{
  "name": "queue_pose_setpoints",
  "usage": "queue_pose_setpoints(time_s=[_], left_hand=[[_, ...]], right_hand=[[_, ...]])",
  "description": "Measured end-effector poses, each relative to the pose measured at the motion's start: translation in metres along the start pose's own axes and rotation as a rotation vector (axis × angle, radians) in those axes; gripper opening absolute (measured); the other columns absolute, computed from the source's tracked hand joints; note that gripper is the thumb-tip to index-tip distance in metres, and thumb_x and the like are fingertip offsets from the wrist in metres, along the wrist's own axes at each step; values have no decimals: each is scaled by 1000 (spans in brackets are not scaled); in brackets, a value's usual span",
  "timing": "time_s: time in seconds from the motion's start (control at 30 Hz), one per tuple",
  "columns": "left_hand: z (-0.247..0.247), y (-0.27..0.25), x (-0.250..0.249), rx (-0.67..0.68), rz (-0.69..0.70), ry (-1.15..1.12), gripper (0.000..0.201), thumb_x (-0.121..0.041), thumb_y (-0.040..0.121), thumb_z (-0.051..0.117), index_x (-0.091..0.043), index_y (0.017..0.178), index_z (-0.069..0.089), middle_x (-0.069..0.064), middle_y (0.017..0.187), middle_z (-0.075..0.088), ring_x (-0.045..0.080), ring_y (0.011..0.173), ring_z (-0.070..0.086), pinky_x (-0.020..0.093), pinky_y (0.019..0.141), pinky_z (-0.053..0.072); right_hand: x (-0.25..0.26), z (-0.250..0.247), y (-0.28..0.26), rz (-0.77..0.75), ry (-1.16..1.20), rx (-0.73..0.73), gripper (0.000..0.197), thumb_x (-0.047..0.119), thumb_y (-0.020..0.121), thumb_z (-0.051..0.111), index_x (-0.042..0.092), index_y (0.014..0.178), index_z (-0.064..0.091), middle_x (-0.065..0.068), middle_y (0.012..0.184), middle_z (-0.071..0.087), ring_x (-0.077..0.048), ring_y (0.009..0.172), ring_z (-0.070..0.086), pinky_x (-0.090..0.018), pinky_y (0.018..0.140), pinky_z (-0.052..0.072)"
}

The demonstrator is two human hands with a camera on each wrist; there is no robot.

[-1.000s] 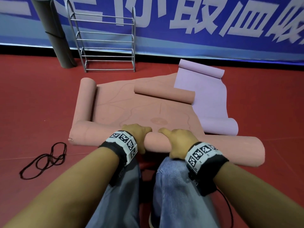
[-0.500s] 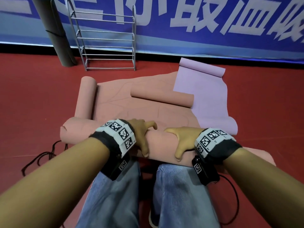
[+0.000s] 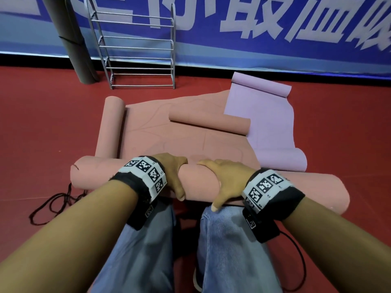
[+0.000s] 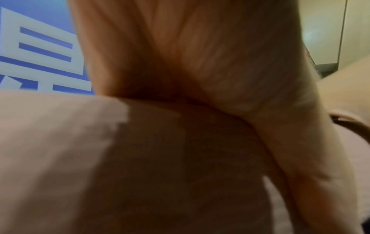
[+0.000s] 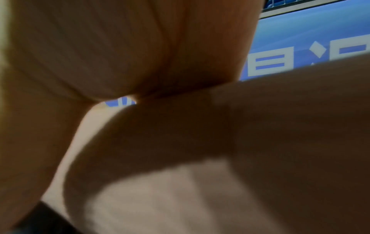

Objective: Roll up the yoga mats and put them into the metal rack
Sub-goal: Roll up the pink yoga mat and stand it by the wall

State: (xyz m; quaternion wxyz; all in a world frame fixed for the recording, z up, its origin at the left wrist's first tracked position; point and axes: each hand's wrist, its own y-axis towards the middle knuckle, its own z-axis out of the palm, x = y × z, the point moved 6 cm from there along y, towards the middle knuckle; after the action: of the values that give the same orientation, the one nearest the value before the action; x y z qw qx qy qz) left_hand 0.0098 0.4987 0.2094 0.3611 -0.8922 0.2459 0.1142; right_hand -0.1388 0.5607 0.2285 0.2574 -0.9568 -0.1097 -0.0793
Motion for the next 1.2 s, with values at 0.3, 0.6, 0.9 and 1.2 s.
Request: queue_pose_setpoints(time_s=[0.3, 0.6, 0.9, 1.2], left_hand=[[-6, -15, 41, 18, -67, -36, 59, -37, 50, 94, -29, 94, 56, -9, 88, 68, 10, 87, 63, 27, 80, 52], [-4, -32, 69, -24, -137, -30, 68, -40, 51, 89, -32, 108, 53, -9, 90, 66, 7, 81, 61, 24, 73, 50], [-1, -24, 17, -181, -41, 330, 103, -62, 50, 84, -42, 136, 30, -3, 126, 52, 26, 116, 52, 46, 97, 41], [0, -25, 20, -285, -58, 384, 106, -61, 50, 83, -40, 140, 29, 0, 133, 49, 25, 125, 43, 51, 103, 35]], right_hand=[[32, 1, 31, -114, 53, -65, 110, 39, 52, 87, 41, 144, 27, 4, 126, 54, -19, 109, 55, -37, 95, 47], [52, 3, 56, -166, 43, -20, 104, 36, 56, 86, 41, 143, 29, 2, 123, 58, -20, 105, 57, -37, 92, 48], [5, 3, 44, -25, 150, 38, 110, 40, 54, 87, 43, 145, 26, 6, 125, 57, -17, 108, 55, -31, 95, 46], [7, 3, 50, -17, 64, 6, 107, 52, 52, 87, 43, 142, 30, 2, 111, 61, -21, 101, 58, -31, 89, 48]])
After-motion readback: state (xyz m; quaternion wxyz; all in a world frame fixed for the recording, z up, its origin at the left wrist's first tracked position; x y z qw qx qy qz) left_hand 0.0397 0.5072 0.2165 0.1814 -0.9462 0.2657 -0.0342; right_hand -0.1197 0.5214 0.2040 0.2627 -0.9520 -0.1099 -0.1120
